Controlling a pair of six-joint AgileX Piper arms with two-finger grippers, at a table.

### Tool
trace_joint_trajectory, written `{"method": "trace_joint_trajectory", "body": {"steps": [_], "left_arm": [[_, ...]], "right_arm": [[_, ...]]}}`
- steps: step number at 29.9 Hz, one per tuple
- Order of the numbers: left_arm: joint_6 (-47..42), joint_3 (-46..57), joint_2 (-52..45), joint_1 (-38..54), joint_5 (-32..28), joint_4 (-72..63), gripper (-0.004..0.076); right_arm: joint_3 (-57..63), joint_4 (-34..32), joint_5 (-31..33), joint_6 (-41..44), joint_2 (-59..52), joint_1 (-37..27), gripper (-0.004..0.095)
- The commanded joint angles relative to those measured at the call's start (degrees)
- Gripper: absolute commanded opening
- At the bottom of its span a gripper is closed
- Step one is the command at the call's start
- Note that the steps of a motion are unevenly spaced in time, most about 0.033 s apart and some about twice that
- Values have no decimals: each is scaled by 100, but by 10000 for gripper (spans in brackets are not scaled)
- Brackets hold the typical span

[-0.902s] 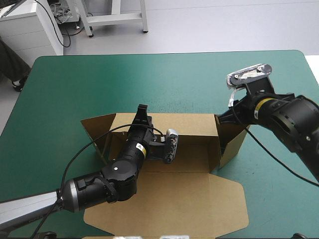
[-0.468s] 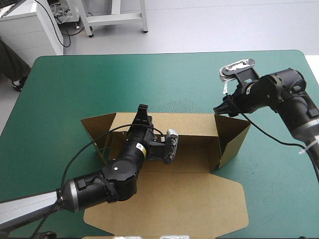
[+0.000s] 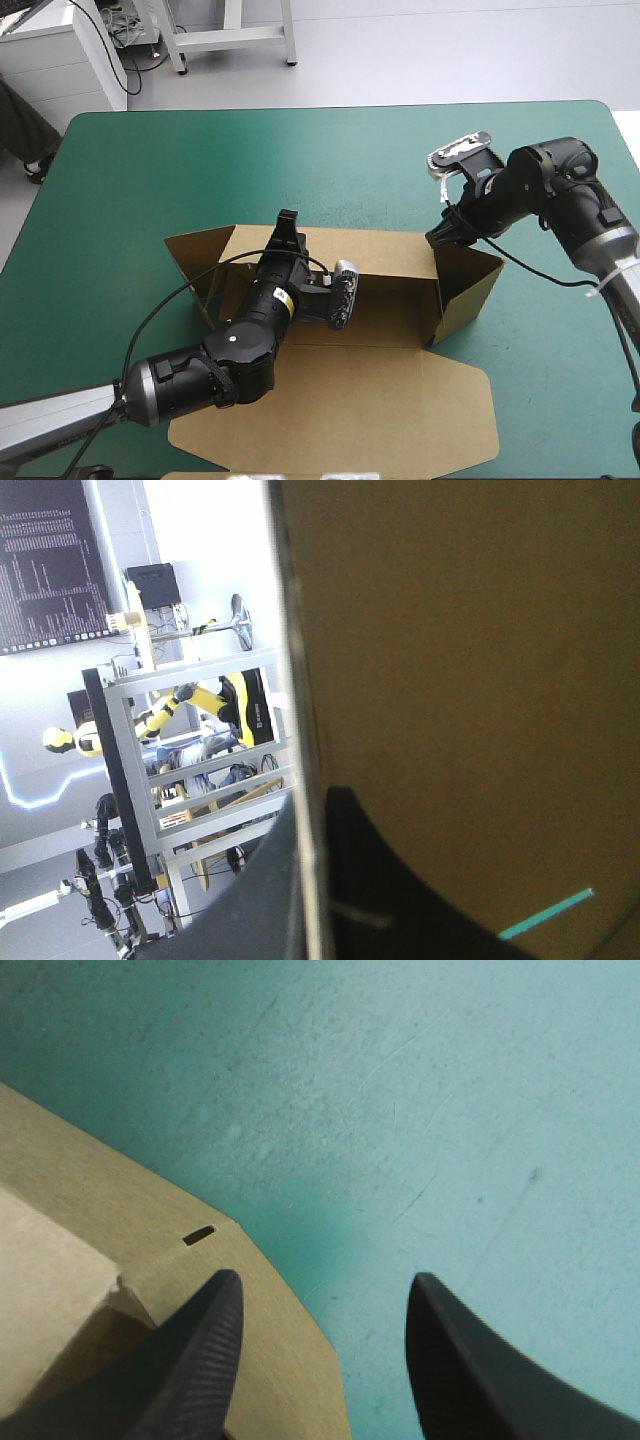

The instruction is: Fold the box

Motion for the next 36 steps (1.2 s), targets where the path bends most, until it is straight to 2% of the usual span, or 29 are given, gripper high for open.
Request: {"method": "trace_joint_trajectory", "body": {"steps": [1,9,15,25,32,36], "left_arm": [[0,-123,-173,-48,-57,243,-8],[0,-123,-173,-48,-57,243,-8],[0,-123,-173,-48,-69,243,-8],[0,-123,-173,-48,-166,243,-8],[0,-123,-173,-48,-166,253,-8],[0,-123,-173,-48,-166,253,-8]], "right_arm": [[46,58,96,-67,-210,-32,457],[463,100,159,-56,-691,-32,457],[871,59,-88,-70,-1169,-32,457],[1289,-22,54,-57,-1292,-32,457],[1278,-590,-45,-57,-1292,-32,457],[1243,-688,-426,-53,-1292,-32,457]]}}
